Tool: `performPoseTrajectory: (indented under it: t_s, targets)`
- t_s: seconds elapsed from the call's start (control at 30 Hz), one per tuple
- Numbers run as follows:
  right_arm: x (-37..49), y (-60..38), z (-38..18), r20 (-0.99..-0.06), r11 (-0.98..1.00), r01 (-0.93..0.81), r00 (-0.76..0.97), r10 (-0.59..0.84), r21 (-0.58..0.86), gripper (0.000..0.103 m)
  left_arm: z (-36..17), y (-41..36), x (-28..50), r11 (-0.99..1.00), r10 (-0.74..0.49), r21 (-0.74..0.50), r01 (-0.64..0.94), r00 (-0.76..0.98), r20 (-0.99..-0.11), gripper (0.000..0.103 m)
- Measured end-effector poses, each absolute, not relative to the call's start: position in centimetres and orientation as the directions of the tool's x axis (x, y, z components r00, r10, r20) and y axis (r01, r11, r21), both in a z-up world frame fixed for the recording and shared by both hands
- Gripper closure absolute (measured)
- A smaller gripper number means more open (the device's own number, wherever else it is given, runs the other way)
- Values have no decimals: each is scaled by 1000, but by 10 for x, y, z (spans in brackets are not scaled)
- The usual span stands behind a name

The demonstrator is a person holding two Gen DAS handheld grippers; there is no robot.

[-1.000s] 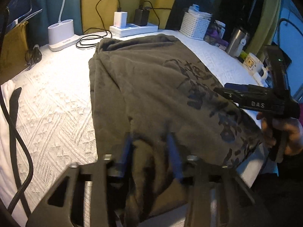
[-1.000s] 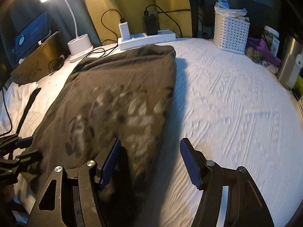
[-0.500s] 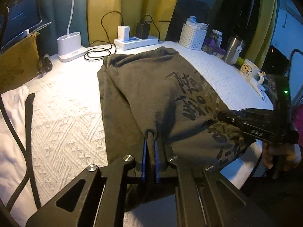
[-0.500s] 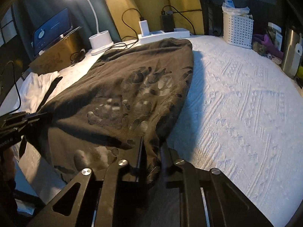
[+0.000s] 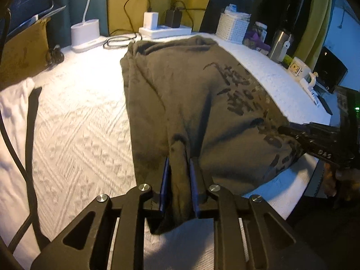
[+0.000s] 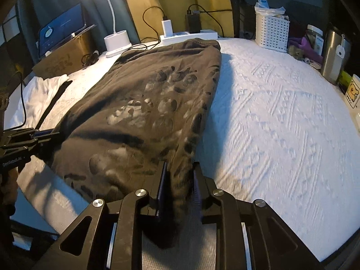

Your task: Fold small clothes

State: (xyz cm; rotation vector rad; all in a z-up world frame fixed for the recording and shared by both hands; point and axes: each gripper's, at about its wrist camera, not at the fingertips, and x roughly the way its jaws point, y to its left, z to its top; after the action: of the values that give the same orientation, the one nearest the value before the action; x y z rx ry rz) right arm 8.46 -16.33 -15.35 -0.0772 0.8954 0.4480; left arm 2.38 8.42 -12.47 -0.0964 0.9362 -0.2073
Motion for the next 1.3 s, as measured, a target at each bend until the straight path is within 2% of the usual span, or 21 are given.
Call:
performPoseTrajectory:
  t_s: [0.2, 0.6, 0.67, 0.73, 0.8, 0.87, 0.9, 0.93, 1.0, 1.03, 1.07, 1.3]
  targets:
    - [65, -162, -153, -753, 903, -420, 566, 337, 88, 81, -122, 84, 13, 986, -169, -137, 100, 585, -793, 95]
    - [47, -166, -155, -771, 905, -420, 555, 312, 64, 80, -111, 89, 5, 989, -151, -125, 84, 574, -805, 94]
    - [48, -167, -151, -782, 908, -415, 545, 304, 64, 80, -101, 88, 5, 990, -143, -112, 90, 588, -796, 89]
    - [48, -168, -147, -787, 909, -412, 543, 295, 56, 80, -90, 89, 5, 992, -124, -94, 82, 612, -781, 65]
    - [49, -171, -142, -786, 910, -412, 544, 292, 53, 80, -84, 91, 8, 992, -124, -102, 71, 623, -772, 59]
    - [52, -175, -138, -779, 915, -401, 556, 288, 52, 79, -81, 93, 16, 993, -111, -103, 48, 623, -775, 59]
    - [54, -177, -136, -777, 917, -394, 560, 287, 54, 70, -81, 93, 19, 994, -105, -100, 43, 623, -775, 59]
    - [56, -180, -135, -776, 919, -390, 562, 286, 56, 49, -81, 93, 23, 995, -97, -96, 35, 624, -775, 59]
    - [61, -185, -131, -768, 926, -373, 574, 283, 63, 21, -80, 91, 30, 996, -87, -90, 27, 623, -777, 55]
    - [63, -188, -130, -763, 928, -367, 581, 285, 67, 21, -79, 89, 32, 996, -87, -89, 27, 624, -777, 49]
    - [67, -191, -129, -761, 929, -364, 582, 286, 71, 21, -79, 88, 36, 995, -91, -93, 30, 624, -776, 47]
    - [95, -201, -131, -772, 934, -351, 576, 269, 63, 21, -77, 78, 66, 994, -102, -98, 40, 614, -783, 44]
